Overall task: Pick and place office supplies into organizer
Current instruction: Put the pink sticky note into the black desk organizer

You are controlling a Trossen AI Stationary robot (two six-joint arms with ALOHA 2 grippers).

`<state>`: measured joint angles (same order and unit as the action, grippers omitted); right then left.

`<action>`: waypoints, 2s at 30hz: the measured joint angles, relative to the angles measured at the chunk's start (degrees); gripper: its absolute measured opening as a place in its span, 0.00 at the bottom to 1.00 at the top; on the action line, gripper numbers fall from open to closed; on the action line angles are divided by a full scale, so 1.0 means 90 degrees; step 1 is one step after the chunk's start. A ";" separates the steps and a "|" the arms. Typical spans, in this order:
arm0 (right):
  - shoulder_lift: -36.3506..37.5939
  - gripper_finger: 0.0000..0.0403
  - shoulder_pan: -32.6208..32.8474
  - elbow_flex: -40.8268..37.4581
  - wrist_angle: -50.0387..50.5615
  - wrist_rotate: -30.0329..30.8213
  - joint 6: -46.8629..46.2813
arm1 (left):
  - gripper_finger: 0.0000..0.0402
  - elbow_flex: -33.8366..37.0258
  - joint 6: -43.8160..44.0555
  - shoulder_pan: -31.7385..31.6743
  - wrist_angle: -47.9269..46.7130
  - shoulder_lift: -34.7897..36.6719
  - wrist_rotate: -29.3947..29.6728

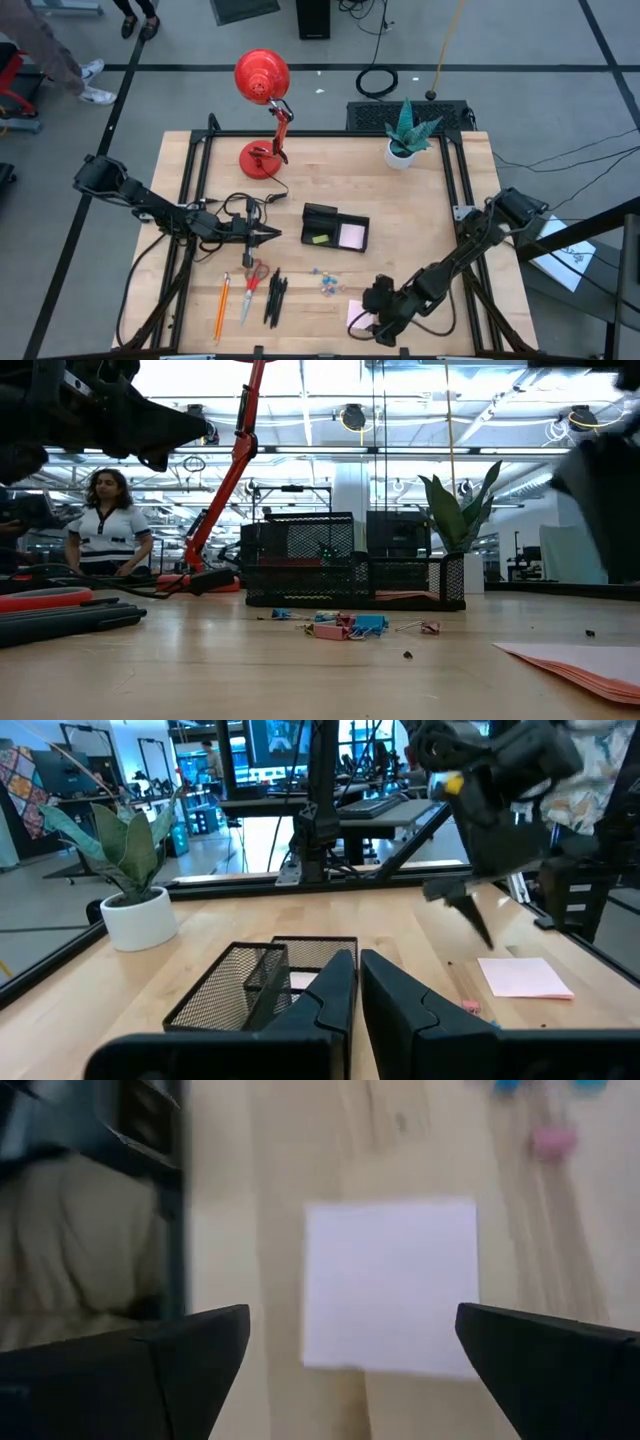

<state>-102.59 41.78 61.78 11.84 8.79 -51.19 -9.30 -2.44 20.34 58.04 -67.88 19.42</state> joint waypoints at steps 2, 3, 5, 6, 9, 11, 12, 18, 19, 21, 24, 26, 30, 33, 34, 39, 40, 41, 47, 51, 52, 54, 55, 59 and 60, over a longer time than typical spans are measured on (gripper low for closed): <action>-0.0158 0.86 0.0012 -0.0002 0.0105 0.0005 -0.0064 | 0.08 0.0000 0.0000 0.0000 0.0000 0.0000 0.0000; -0.0221 0.86 0.0012 -0.0001 0.0111 0.0015 -0.0070 | 0.08 0.0000 0.0000 0.0000 0.0000 0.0000 0.0000; -0.0312 0.86 0.0007 -0.0001 0.0107 0.0040 -0.0049 | 0.08 0.0000 0.0017 0.0000 0.0000 0.0000 0.0000; -0.0330 0.86 0.0003 -0.0001 0.0089 0.0038 -0.0036 | 0.08 0.0000 0.0028 0.0000 0.0000 0.0000 -0.0002; -0.0356 0.86 -0.0015 0.0000 0.0065 0.0042 0.0073 | 0.08 0.0000 0.0050 0.0000 0.0000 0.0000 -0.0002; -0.0356 0.86 -0.0015 0.0000 0.0075 0.0042 0.0116 | 0.08 0.0000 0.0049 -0.0002 0.0002 0.0000 -0.0001; -0.0356 0.86 -0.0015 0.0000 0.0091 0.0041 0.0137 | 0.08 0.0000 0.0046 -0.0001 0.0004 0.0000 -0.0002; -0.0393 0.86 -0.0015 0.0012 0.0521 0.0343 0.0294 | 0.08 0.0000 0.0022 0.0000 0.0005 0.0000 0.0000; -0.0424 0.86 -0.0015 0.0016 0.0545 0.0384 0.0316 | 0.08 0.0000 0.0022 0.0000 0.0005 0.0000 -0.0001; -0.0496 0.86 -0.0015 0.0025 0.0562 0.0482 0.0339 | 0.08 0.0000 0.0024 0.0000 0.0005 0.0000 0.0000; -0.0694 0.86 -0.0010 0.0024 0.0603 0.0544 0.0399 | 0.08 0.0000 0.0027 0.0000 0.0005 0.0000 0.0000; -0.0814 0.86 -0.0006 0.0023 0.0651 0.0554 0.0453 | 0.08 0.0000 0.0028 -0.0001 0.0005 0.0000 0.0000; -0.1051 0.86 -0.0010 0.0017 0.0672 0.0632 0.0552 | 0.08 0.0000 0.0042 -0.0002 0.0006 0.0000 0.0000; -0.1157 0.86 -0.0010 0.0019 0.0672 0.0681 0.0626 | 0.08 0.0000 0.0049 0.0000 0.0010 0.0000 0.0000; -0.1170 0.86 -0.0010 0.0023 0.0698 0.0669 0.0628 | 0.08 0.0000 0.0049 0.0000 0.0010 0.0000 0.0000; -0.1172 0.84 -0.0010 0.0024 0.0761 0.0618 0.0627 | 0.08 0.0000 0.0047 -0.0002 0.0007 0.0000 0.0000; -0.1172 0.83 -0.0010 0.0024 0.0766 0.0609 0.0625 | 0.08 0.0000 0.0046 -0.0002 0.0009 0.0000 0.0000; -0.1172 0.81 -0.0012 0.0023 0.0780 0.0606 0.0624 | 0.08 0.0000 0.0046 -0.0002 0.0007 0.0000 0.0000; -0.1172 0.60 -0.0022 0.0010 0.0858 0.0610 0.0610 | 0.08 0.0000 0.0046 -0.0002 0.0007 0.0000 0.0005; -0.1172 0.42 -0.0022 0.0005 0.0916 0.0610 0.0576 | 0.08 0.0000 0.0046 0.0000 0.0007 0.0000 0.0005; -0.1171 0.38 -0.0022 0.0002 0.0910 0.0610 0.0576 | 0.08 0.0000 0.0046 -0.0002 0.0007 0.0000 0.0007; -0.1172 0.30 -0.0022 0.0002 0.0884 0.0599 0.0585 | 0.08 0.0000 0.0046 0.0000 0.0007 0.0000 0.0008; -0.1172 0.26 -0.0022 0.0002 0.0877 0.0592 0.0591 | 0.08 0.0000 0.0046 0.0000 0.0007 0.0000 0.0010; -0.1131 0.14 -0.0022 -0.0002 0.0848 0.0527 0.0719 | 0.08 0.0000 0.0044 0.0000 0.0007 0.0000 0.0012; -0.1105 0.11 -0.0022 -0.0007 0.0844 0.0515 0.0748 | 0.08 0.0000 0.0044 0.0000 0.0007 0.0000 0.0012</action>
<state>-112.54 41.58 61.72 19.45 13.43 -44.46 -9.30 -2.04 20.34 58.11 -67.88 19.53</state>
